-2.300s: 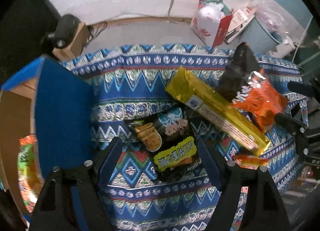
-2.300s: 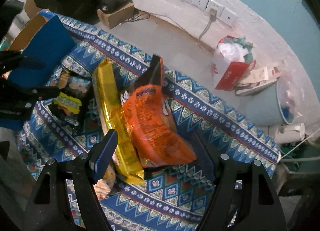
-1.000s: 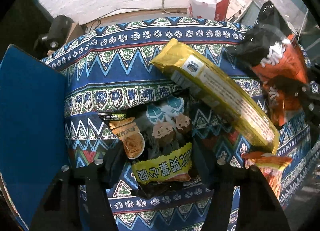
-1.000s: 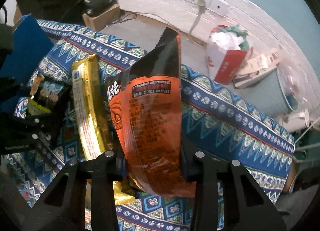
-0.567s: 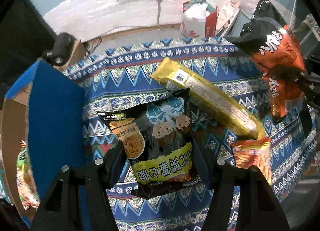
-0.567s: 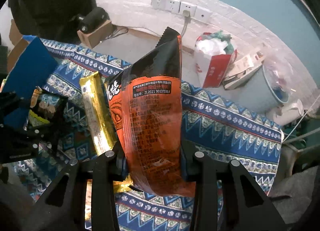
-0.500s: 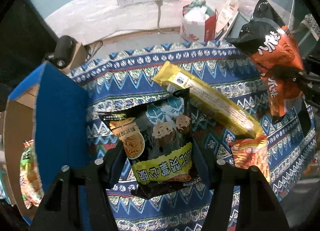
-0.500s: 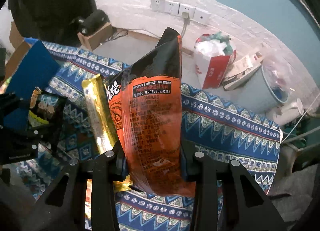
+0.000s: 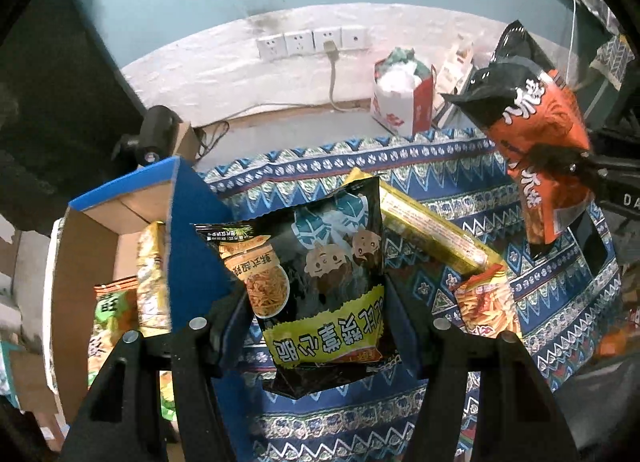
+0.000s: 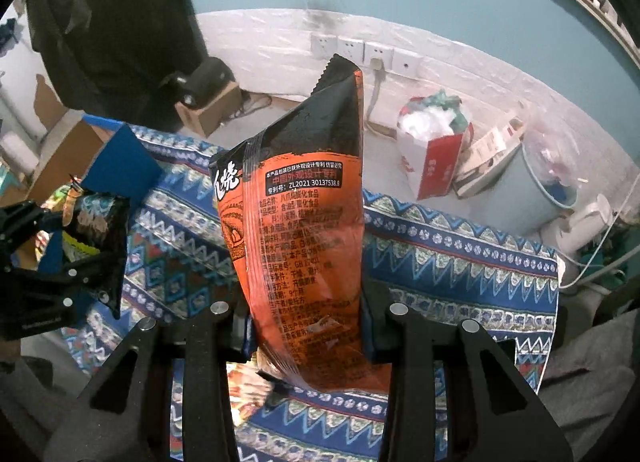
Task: Organize snacks
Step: 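Lift both held bags and carry them over the box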
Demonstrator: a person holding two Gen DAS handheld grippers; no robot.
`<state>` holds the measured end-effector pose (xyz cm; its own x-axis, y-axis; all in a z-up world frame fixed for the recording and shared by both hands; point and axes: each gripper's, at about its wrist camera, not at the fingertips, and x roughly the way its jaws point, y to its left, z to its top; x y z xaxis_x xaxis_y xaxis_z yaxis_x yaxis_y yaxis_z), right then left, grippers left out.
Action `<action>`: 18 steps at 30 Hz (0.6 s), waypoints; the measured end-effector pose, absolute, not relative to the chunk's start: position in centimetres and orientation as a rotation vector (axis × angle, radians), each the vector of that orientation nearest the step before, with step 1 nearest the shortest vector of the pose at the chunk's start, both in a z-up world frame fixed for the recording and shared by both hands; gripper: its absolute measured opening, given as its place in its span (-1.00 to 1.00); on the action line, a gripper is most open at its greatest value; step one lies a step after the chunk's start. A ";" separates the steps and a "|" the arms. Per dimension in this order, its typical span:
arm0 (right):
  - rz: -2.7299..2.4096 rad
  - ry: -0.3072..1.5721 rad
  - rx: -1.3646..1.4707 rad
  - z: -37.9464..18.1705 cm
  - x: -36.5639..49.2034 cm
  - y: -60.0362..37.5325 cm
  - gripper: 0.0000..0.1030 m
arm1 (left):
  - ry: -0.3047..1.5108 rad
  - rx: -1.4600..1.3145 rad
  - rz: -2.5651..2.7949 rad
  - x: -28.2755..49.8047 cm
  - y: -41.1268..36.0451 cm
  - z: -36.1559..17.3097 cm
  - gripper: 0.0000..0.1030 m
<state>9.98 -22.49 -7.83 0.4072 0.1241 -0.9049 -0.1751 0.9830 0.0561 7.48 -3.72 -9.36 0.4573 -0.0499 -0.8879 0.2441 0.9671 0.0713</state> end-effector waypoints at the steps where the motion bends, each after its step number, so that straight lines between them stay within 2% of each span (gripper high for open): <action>1: 0.193 1.131 -0.048 -7.6 9.9 -22.3 -0.30 | 1.074 0.200 -0.180 7.3 -3.5 -9.0 0.24; 18: 0.292 1.050 -0.006 -4.5 9.4 -18.1 -0.30 | 0.946 0.225 -0.145 5.0 -0.4 -4.9 0.24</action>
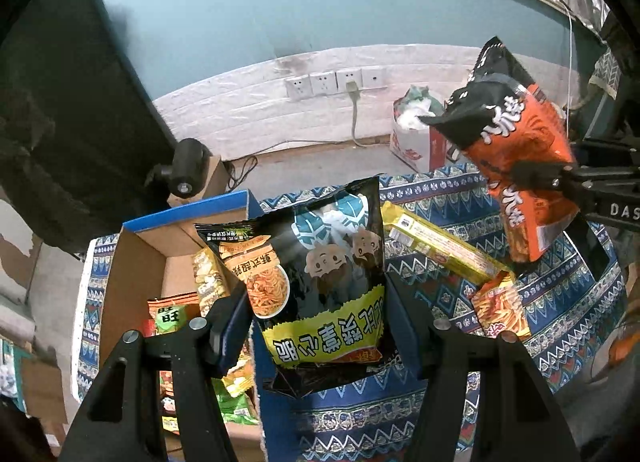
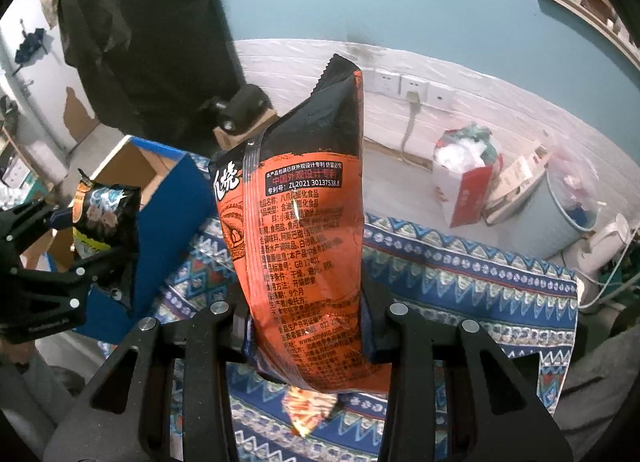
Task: Organize snacks
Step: 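Lift both held bags and carry them over the box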
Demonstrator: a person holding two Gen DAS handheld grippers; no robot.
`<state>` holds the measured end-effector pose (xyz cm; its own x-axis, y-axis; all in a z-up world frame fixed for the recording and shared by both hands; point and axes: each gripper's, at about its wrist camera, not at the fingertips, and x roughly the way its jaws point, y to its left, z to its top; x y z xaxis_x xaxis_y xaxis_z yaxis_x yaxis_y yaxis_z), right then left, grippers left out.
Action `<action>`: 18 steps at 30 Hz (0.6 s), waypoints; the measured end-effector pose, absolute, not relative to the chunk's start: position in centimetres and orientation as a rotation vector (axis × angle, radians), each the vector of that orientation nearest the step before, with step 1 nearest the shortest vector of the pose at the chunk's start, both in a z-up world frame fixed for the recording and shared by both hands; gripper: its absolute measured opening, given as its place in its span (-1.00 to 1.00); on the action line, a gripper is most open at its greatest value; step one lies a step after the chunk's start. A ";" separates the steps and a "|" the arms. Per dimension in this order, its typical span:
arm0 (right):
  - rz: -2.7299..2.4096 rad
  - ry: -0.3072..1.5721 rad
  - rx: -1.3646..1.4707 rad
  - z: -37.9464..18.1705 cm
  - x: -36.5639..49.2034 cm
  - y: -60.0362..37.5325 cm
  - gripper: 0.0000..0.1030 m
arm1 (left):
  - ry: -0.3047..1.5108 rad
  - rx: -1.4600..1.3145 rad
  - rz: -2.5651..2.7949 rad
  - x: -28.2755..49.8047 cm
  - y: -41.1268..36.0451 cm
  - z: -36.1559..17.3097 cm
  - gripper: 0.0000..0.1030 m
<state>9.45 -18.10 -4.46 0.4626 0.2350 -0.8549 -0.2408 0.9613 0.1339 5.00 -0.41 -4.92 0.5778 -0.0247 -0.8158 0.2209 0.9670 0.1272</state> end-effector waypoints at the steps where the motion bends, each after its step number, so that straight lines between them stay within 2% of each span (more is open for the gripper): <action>1: 0.297 1.050 -0.006 -4.4 9.5 -17.9 -0.30 | 0.944 0.222 -0.141 5.0 -0.1 -4.8 0.24; 18: 0.393 1.038 -0.027 -4.0 11.9 -11.8 -0.30 | 0.931 0.169 -0.050 4.8 5.5 -4.1 0.24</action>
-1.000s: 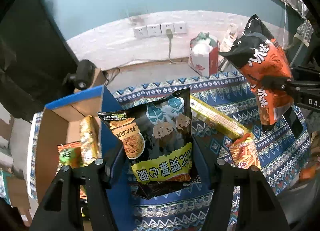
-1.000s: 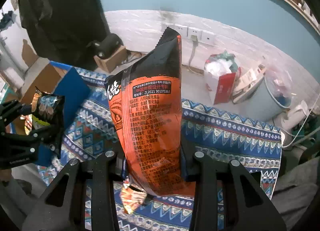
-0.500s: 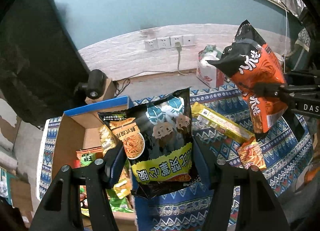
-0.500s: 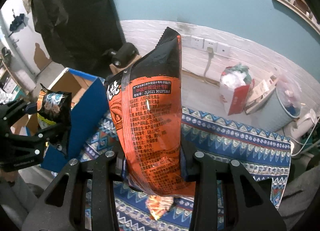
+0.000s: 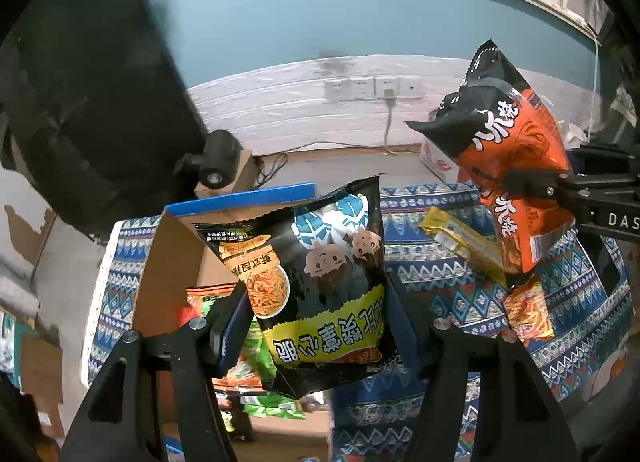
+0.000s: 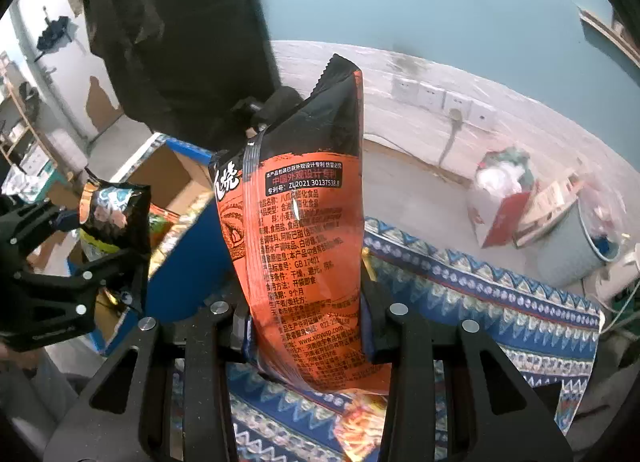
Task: Organize snacks
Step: 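Lift both held bags and carry them over the box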
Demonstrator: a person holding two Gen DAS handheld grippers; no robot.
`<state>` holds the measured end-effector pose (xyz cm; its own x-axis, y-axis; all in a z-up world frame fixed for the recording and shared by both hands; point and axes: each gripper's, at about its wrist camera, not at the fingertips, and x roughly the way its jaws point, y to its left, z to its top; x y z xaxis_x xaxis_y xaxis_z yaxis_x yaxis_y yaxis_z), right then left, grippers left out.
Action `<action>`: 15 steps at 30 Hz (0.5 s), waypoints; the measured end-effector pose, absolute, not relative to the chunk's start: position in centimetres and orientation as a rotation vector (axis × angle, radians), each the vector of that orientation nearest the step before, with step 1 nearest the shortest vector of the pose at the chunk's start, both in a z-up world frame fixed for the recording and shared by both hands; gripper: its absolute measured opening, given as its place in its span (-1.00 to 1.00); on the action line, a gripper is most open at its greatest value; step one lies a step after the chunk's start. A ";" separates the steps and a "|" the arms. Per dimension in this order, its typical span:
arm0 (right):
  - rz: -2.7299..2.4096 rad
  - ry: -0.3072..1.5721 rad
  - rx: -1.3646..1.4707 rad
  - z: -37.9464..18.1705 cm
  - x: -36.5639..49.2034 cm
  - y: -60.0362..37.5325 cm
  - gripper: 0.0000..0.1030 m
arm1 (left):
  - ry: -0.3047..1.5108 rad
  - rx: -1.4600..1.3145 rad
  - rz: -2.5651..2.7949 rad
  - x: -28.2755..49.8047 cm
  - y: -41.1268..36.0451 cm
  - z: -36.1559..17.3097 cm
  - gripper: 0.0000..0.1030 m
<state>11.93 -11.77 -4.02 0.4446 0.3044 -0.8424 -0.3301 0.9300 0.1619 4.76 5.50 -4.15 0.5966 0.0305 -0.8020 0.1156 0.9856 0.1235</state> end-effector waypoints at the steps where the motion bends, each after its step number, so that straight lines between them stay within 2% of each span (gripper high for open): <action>1: 0.399 1.037 -0.029 -4.0 12.0 -11.4 -0.30 | 0.930 0.162 -0.041 4.7 6.0 -4.1 0.24; 15: 0.514 1.022 -0.063 -3.1 12.8 -3.7 -0.29 | 0.925 0.110 0.040 3.1 11.0 -3.8 0.24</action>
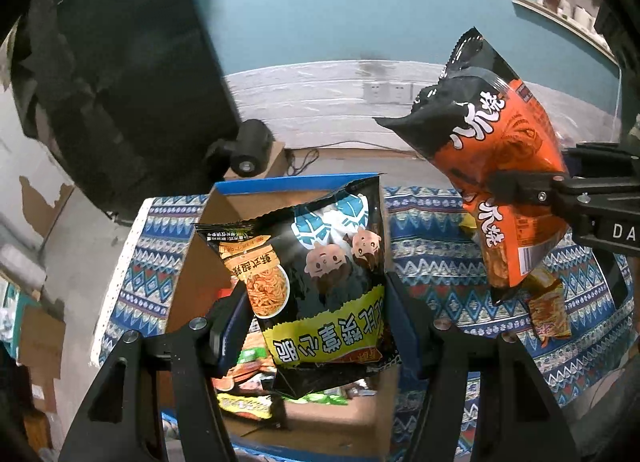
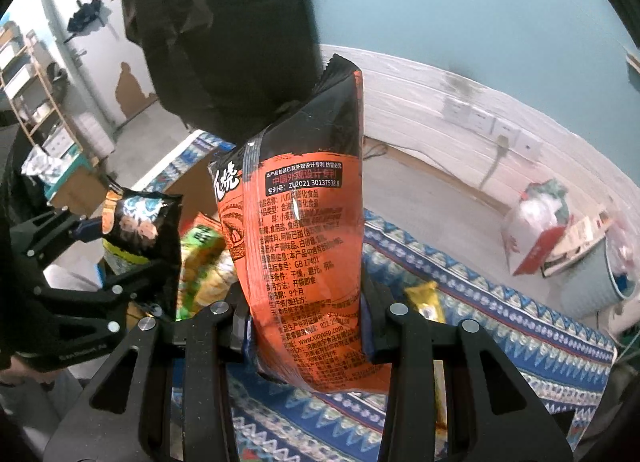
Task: Organize snacks
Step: 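Lift both held bags and carry them over the box, then open both tools to drop the bags into the box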
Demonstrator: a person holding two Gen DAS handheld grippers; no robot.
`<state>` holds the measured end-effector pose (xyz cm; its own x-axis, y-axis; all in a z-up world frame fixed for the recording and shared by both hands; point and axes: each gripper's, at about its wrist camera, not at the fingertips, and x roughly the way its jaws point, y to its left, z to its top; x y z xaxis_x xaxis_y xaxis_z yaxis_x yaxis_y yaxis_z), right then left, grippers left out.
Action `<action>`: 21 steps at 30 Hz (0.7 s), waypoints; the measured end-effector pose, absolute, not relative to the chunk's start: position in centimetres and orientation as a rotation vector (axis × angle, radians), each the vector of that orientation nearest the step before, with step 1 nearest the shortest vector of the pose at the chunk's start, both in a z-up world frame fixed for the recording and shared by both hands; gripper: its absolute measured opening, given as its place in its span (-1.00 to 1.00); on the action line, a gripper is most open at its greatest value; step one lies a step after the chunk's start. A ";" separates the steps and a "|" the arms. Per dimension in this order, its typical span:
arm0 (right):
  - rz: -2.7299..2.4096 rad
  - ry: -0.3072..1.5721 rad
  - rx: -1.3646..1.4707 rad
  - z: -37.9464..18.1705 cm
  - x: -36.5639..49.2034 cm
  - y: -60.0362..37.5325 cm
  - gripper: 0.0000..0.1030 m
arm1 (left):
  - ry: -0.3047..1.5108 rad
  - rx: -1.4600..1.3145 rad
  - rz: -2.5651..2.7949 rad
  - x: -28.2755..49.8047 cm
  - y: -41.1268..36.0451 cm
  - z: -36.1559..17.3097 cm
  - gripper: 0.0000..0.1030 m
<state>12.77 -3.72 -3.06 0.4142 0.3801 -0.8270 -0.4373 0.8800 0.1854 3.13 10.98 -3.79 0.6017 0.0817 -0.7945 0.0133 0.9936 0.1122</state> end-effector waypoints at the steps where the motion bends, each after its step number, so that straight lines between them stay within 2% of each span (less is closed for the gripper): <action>1: 0.522 1.022 -0.063 -3.0 12.9 -3.1 -0.29 | 0.923 0.106 0.048 3.0 11.5 -3.7 0.24; 21: 0.599 1.078 -0.084 -4.8 14.8 5.8 -0.29 | 1.004 -0.025 0.206 2.7 20.4 -6.5 0.24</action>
